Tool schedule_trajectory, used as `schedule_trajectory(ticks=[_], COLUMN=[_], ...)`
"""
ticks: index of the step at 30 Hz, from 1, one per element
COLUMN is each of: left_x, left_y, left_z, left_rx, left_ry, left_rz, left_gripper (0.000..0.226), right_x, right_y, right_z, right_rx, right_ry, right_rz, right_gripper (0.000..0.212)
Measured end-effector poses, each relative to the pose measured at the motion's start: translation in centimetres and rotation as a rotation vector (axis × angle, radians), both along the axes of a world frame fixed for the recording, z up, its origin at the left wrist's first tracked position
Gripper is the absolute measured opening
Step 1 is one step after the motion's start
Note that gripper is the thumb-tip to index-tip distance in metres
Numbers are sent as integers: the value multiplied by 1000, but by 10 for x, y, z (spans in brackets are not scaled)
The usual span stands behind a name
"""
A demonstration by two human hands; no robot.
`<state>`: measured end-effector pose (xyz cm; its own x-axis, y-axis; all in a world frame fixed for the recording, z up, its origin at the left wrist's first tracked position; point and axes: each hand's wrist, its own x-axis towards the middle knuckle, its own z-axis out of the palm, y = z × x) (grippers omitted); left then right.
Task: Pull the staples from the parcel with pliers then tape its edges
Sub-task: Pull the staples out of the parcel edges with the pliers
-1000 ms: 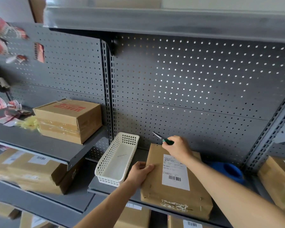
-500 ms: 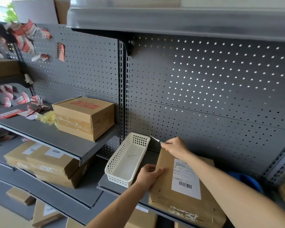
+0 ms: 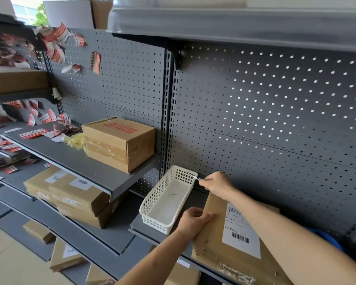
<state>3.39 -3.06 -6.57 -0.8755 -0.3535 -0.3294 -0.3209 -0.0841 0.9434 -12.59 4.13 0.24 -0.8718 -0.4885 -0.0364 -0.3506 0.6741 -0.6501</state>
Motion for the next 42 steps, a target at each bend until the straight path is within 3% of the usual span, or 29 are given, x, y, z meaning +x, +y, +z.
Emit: schedule_trajectory(ticks=[4,9,27,32,42], left_x=[1,0,-2,1,0], left_y=[0,-1,-1,-2,-2], left_z=[-1,-3,-3,-2,0], left_rx=[16,17,30,51,-19], left_ry=[-3,-6,-15,10,15], left_rz=[1,2,-15,-35,-72], left_gripper=[54,56,67,59,48], right_x=[-1,0,3,2,18], right_y=[-4,-4,9,32,85], right_z=[-4,-3,2,5,9], right_rx=[5,28,-21,-50,-69], right_ry=[-32,3,-20,-15,51], right_rz=[-2,28,22,-29,-97], right_gripper=[52,41,31,39,34])
